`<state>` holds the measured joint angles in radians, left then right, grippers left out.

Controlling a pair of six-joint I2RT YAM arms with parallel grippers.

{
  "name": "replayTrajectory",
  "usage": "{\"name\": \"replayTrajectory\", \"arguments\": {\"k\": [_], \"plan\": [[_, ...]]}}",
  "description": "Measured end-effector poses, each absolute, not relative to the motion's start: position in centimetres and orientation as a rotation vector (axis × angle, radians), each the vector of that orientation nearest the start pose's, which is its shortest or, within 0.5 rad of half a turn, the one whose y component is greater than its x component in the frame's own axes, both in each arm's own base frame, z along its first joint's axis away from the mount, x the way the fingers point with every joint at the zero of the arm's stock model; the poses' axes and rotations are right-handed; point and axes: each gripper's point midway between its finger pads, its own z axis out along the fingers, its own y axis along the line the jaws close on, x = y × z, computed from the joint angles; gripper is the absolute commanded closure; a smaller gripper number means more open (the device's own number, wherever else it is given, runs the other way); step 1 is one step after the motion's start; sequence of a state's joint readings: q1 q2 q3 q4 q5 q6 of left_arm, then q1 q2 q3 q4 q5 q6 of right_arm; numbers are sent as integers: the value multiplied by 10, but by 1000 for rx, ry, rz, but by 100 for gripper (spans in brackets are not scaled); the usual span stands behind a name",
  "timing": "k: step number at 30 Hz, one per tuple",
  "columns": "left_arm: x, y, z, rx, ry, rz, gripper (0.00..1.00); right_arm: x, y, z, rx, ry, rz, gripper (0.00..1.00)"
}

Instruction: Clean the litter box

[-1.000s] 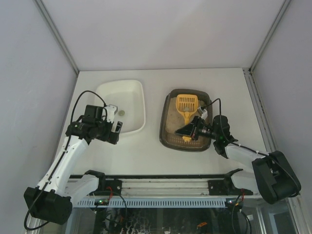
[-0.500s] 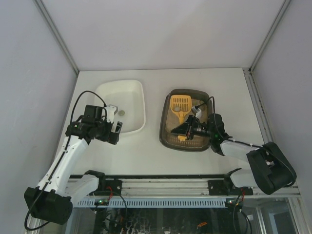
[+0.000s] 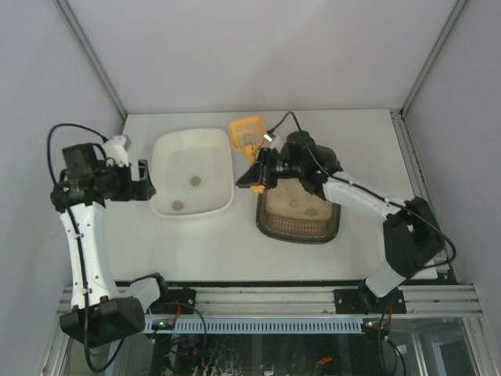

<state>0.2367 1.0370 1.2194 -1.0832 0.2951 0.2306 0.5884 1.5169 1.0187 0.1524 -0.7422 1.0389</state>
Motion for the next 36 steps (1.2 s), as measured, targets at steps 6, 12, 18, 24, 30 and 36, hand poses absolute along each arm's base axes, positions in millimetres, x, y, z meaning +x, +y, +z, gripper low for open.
{"name": "replayTrajectory", "arguments": {"k": [6,12,18,24,30,36], "plan": [[248,25,262,66,2350,-234,0,296,414,211,-275,2482,1399,100],[240,20,272,61,2310,-234,0,294,460,176,-525,2601,905,100],[236,26,282,11,2268,-169,0,282,445,131,-711,2629,382,100],[247,39,278,-115,2265,-125,0,288,409,106,-808,2561,-65,100],[253,37,267,-156,2298,-186,0,301,397,109,-808,2486,-193,100],[254,30,268,-134,2290,-231,0,305,394,107,-824,2463,-218,100]]}}
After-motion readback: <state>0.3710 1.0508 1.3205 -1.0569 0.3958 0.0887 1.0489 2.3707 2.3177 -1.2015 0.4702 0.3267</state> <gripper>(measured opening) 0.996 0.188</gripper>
